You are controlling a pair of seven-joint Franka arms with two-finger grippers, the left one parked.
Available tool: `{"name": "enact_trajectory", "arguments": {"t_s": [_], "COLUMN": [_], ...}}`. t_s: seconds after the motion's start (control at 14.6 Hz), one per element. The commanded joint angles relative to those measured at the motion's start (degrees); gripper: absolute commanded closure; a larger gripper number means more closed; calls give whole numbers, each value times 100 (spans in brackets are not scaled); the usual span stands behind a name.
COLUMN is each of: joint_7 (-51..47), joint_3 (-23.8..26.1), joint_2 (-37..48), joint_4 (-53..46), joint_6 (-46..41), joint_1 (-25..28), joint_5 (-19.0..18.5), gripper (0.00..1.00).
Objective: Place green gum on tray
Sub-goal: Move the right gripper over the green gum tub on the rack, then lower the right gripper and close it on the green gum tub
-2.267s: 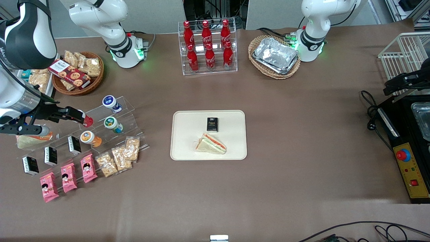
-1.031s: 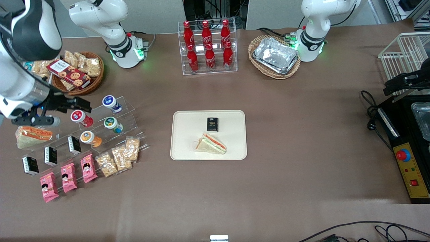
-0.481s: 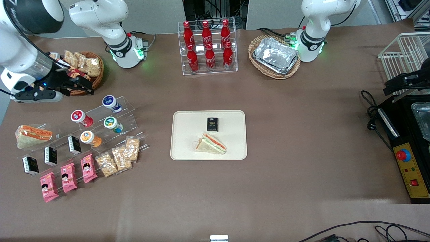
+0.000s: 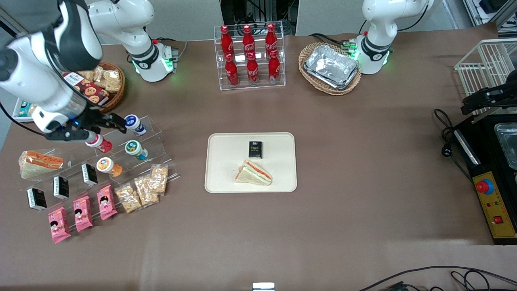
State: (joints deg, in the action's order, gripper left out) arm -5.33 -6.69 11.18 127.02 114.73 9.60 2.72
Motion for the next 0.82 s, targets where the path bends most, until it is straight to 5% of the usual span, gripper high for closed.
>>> {"name": "enact_trajectory", "arguments": {"t_s": [0.0,0.76], "joint_7": [-30,-38], "joint_3": [1,9], "joint_2": [-282,-730], "joint_4": [287,745], "joint_6": [619,1455], "joint_1": [-2,15], "joint_5": [62,53], "gripper": [0,0]}}
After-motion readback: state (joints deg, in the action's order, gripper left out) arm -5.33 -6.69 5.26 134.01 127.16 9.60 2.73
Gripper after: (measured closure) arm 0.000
